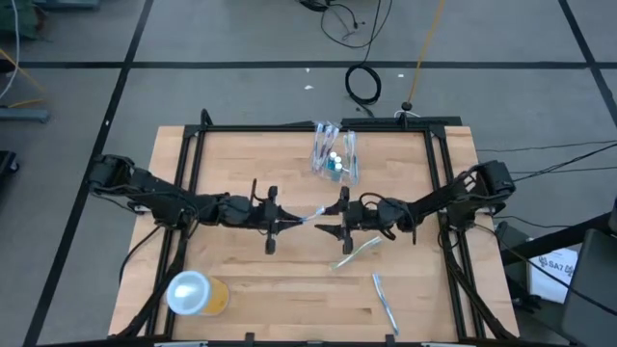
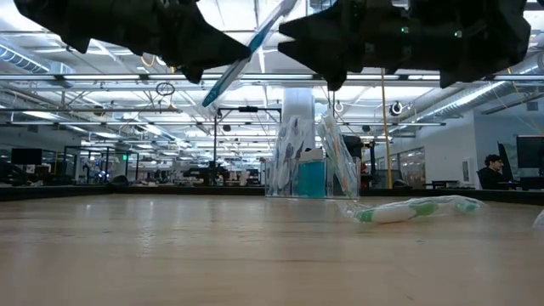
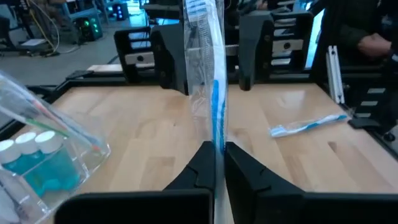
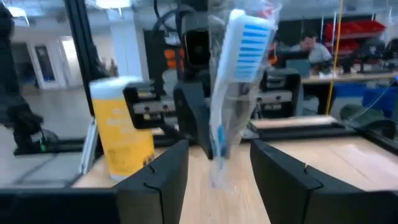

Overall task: Pick & Place toothbrushing station
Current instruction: Put the blue toothbrush into the transparent organizer

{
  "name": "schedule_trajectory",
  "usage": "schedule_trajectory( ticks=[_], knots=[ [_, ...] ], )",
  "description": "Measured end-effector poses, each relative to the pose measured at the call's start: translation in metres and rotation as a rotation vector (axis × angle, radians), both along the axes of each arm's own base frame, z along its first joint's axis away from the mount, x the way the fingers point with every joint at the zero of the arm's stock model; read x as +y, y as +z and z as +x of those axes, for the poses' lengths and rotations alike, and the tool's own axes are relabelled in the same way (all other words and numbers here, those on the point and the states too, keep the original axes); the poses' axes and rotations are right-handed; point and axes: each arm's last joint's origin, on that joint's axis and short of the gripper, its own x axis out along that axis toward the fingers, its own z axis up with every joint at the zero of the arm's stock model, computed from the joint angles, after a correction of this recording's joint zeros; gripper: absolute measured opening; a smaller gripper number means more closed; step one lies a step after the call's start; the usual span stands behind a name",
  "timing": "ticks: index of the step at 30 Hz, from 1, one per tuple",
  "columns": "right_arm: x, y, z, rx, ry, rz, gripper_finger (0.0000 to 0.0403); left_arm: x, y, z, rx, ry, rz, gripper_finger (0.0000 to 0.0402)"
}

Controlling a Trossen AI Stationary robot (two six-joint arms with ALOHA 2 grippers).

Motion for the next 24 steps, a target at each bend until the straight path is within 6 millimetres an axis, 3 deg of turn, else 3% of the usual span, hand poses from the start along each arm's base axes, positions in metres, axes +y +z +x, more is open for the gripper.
schedule_trajectory(
  ticks=[7,15,19,24],
  knots=[
    [-0.004,0.0,0.007,-0.075,0.026,0.035,0.0169,0.0,0.002,0.001,-0.014,0.018,0.001,0.0017],
    [0.001,0.007,0.036,-0.109,0.064,0.046,0.0169,0.0,0.003,0.001,-0.028,0.025,-0.014,0.0007],
    [0.004,0.008,0.042,-0.11,0.068,0.046,0.0168,0.0,0.003,0.001,-0.024,0.025,-0.019,0.0018],
    [0.004,0.007,0.042,-0.104,0.066,0.046,0.0139,0.0,0.003,0.001,-0.023,0.022,-0.019,0.0014]
  ],
)
